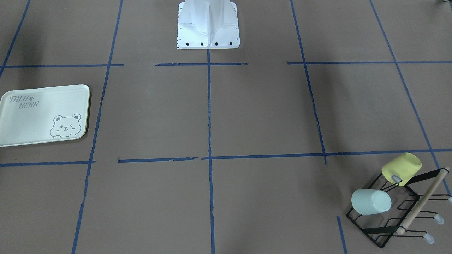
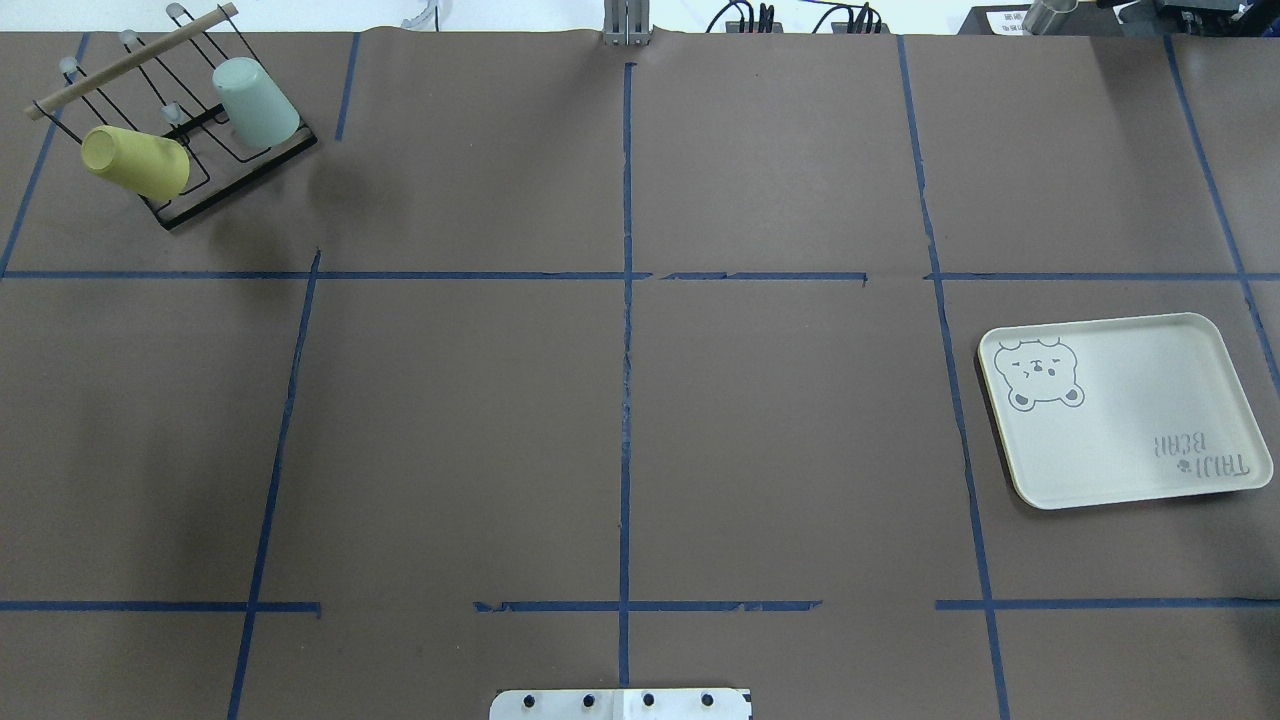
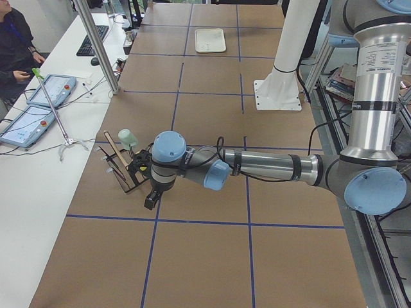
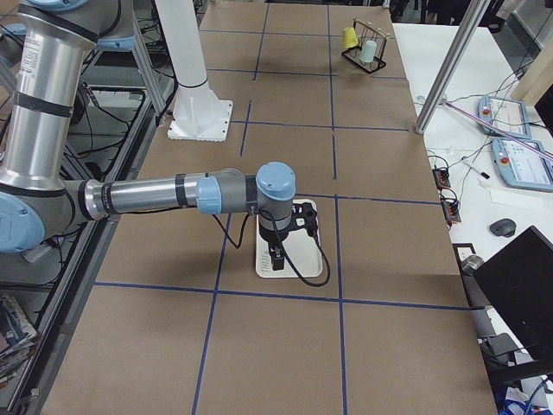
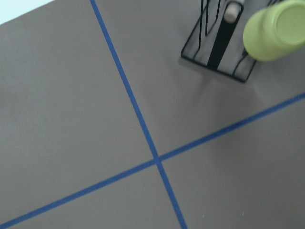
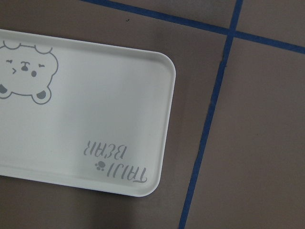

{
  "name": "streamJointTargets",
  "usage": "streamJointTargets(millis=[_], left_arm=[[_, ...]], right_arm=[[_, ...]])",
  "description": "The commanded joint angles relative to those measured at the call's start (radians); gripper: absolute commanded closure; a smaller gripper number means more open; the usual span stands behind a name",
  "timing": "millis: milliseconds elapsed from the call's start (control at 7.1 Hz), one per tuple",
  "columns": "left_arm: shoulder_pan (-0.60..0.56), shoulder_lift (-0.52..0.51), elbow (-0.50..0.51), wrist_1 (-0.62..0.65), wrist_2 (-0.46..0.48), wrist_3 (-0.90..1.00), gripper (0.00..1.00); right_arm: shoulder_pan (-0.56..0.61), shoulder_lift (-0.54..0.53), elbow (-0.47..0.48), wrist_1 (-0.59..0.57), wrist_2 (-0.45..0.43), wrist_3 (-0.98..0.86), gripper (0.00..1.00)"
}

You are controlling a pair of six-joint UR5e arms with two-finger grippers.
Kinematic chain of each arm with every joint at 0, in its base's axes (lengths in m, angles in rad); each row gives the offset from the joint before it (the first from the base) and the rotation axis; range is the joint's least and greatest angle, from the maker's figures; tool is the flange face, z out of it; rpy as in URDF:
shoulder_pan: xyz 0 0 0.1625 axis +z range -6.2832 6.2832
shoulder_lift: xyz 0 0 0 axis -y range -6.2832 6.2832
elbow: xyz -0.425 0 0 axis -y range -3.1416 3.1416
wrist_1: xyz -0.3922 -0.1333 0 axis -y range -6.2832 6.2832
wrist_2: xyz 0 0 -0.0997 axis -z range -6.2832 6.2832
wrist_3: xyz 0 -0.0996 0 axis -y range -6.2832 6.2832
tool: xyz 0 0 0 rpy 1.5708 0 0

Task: Left arm grabs green cup and hands to right arm on tray

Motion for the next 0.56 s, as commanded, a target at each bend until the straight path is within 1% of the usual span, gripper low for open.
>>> streamJointTargets(millis=[0,141,282,423], left_arm=[[0.160,-0.191,-0.001,-0.056,0.008,-0.494,0.00],[0.241,-0.283,0.027,-0.042,0.008,-0.584,0.00],[0.287,-0.381,0.083,0.013,0.010,-0.606,0.00],[0.321,-0.456,0.172,0.036,0.030,-0.593,0.00]], right_arm=[[0.000,-0.001,0.000,0.000,0.017,0.000,0.00],[0.000,-0.001,0.000,0.000,0.027,0.000,0.00],[0.000,-0.001,0.000,0.000,0.025,0.000,0.00],[0.000,-0.001,-0.002,0.000,0.024,-0.001,0.00]])
